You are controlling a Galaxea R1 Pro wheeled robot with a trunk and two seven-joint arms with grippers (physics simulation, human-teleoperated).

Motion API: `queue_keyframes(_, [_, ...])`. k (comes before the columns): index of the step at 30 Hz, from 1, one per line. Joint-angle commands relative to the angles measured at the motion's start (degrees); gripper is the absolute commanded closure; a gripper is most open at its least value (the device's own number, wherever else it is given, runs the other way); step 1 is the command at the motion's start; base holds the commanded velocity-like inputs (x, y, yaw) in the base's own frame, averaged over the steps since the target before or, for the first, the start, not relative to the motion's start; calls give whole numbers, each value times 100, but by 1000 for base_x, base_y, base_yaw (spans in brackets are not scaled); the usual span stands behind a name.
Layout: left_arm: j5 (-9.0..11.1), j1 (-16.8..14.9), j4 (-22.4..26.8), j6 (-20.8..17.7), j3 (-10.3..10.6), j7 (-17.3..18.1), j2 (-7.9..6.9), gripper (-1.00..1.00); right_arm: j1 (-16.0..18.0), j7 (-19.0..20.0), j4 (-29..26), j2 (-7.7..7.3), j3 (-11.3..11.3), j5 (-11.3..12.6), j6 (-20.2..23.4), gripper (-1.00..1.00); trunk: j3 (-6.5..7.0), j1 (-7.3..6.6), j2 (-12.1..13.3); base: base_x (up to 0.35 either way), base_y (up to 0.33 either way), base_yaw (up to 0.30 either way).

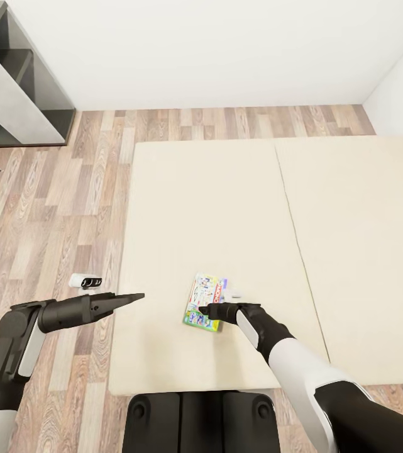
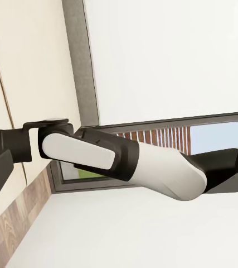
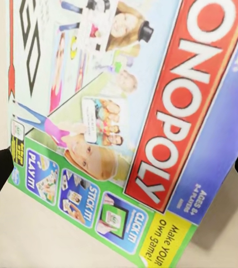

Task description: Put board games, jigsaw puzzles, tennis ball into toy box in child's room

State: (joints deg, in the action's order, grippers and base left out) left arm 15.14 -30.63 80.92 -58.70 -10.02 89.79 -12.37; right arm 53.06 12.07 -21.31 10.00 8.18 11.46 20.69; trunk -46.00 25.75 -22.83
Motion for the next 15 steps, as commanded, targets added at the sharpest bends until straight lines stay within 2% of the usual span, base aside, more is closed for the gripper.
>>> queue_keyframes(1, [-2,-2,3,-60,0,21,-3,-100,2,-11,-4,0,17,49,29,-100,-6,3,-9,0,0,0])
queue_keyframes(15, [-2,-3,3,-60,0,21,-3,-100,2,-11,-5,0,17,49,30,-100,-6,3,-9,-41,26,0])
